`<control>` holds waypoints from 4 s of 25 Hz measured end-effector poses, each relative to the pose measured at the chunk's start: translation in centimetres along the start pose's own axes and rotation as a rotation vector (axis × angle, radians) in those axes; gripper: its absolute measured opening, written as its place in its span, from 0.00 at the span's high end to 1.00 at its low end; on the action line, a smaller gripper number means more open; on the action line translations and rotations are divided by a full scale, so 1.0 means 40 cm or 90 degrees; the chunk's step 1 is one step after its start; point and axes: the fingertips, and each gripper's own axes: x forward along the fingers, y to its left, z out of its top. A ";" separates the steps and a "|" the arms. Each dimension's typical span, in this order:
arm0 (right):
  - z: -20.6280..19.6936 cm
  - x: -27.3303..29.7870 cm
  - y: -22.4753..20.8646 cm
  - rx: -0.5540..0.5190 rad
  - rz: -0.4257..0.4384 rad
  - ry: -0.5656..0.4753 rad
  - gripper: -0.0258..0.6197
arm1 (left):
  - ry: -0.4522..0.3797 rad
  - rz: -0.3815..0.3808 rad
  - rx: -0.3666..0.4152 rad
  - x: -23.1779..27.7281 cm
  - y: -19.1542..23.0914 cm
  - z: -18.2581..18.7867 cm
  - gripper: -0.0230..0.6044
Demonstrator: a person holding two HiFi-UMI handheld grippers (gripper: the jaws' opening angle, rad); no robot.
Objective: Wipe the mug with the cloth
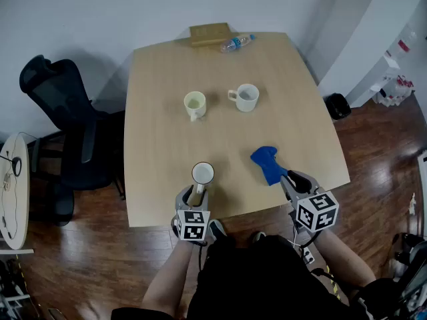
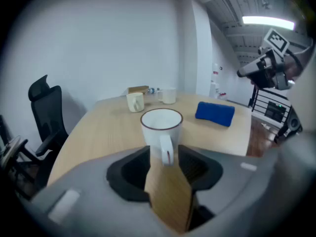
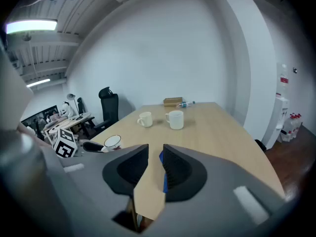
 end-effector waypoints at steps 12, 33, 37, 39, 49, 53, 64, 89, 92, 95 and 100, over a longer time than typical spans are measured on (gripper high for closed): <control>-0.169 0.316 -0.091 -0.146 -0.012 0.239 0.53 | -0.004 0.048 0.031 0.041 0.016 0.013 0.70; -0.063 0.335 -0.095 -0.093 0.078 0.119 0.78 | -0.022 -0.022 -0.206 -0.013 0.021 0.142 0.87; 0.183 0.229 -0.014 -0.124 0.138 -0.070 0.78 | -0.118 -0.079 -0.278 -0.075 0.017 0.315 0.87; 0.318 0.156 0.063 -0.199 0.180 -0.172 0.78 | -0.168 -0.125 -0.302 -0.108 -0.001 0.422 0.87; 0.503 -0.045 0.400 -0.680 0.202 -0.350 0.78 | -0.271 -0.283 -0.331 -0.233 -0.122 0.746 0.87; 0.507 -0.050 0.397 -0.710 0.168 -0.357 0.78 | -0.270 -0.297 -0.323 -0.251 -0.133 0.755 0.87; 0.632 -0.107 0.263 -0.106 0.598 -0.262 0.78 | -0.271 -0.506 -0.177 -0.386 -0.198 0.748 0.86; 0.607 -0.073 0.221 0.254 0.787 -0.233 0.78 | -0.385 -0.703 -0.190 -0.538 -0.313 0.792 0.86; 0.694 -0.108 0.138 0.051 0.526 -0.356 0.78 | -0.404 -0.542 -0.274 -0.466 -0.207 0.809 0.86; 0.739 -0.198 0.210 -0.168 0.380 -0.464 0.78 | -0.402 -0.426 -0.333 -0.408 -0.126 0.819 0.86; 0.629 -0.170 0.409 -0.588 0.228 -0.474 0.78 | -0.407 -0.400 -0.376 -0.388 -0.111 0.852 0.86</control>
